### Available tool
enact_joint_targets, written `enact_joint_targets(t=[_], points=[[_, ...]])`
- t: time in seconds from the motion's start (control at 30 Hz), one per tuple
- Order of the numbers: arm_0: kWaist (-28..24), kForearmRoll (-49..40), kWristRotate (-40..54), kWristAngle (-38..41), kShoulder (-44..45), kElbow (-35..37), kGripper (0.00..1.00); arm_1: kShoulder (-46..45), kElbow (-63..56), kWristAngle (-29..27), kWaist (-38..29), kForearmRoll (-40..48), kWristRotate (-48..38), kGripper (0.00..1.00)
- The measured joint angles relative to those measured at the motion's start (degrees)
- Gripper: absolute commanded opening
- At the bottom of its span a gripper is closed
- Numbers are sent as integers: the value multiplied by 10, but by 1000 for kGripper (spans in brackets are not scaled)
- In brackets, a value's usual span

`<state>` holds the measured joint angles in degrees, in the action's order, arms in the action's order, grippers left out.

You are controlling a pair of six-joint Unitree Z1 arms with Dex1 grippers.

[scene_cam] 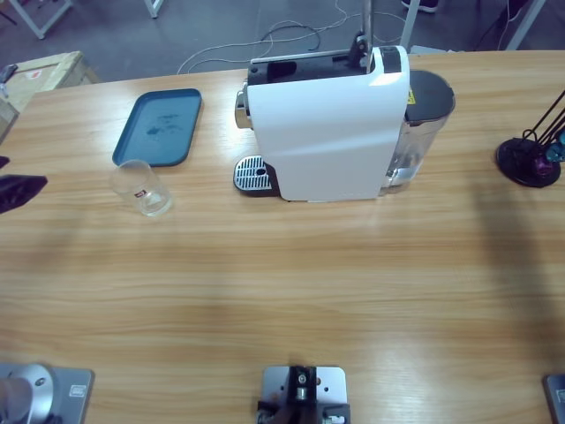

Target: Pour coffee

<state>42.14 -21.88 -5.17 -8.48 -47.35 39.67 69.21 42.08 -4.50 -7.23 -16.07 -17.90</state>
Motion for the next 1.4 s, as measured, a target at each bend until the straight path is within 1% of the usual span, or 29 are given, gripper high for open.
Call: enact_joint_targets(t=[0.3,0.43,0.63,0.8,1.0,1.1,1.13,1.17,1.2,1.23,1.27,1.3,1.33,1.37,1.4], points=[[0,-1,0,0,0,0,904,93,-21,1,1,52,-1,678],[0,-1,0,0,0,0,900,103,-41,-14,1,72,-4,678],[0,-1,0,0,1,0,900,105,-59,-19,1,111,-5,678],[0,-1,0,0,2,0,899,124,-61,-28,1,135,-6,676],[0,-1,0,0,2,0,899,134,-62,-50,1,148,-6,674],[0,-1,0,0,2,0,899,140,-62,-56,1,149,-6,654],[0,-1,0,0,2,0,899,143,-62,-57,1,149,-6,624],[0,-1,0,0,2,0,899,146,-62,-57,1,149,-6,564],[0,-1,0,0,2,0,899,147,-62,-57,1,149,-6,540],[0,-1,0,0,2,0,899,149,-62,-57,1,150,-6,491],[0,-1,0,0,2,0,899,152,-62,-57,1,150,-6,324],[0,-1,0,0,2,0,899,155,-62,-57,1,151,-6,256],[0,-1,0,0,2,0,899,157,-62,-57,1,151,-6,66],[0,-1,0,0,2,0,899,158,-62,-57,1,151,-6,0],[0,-1,0,0,2,0,899,158,-62,-58,1,152,-6,0]])
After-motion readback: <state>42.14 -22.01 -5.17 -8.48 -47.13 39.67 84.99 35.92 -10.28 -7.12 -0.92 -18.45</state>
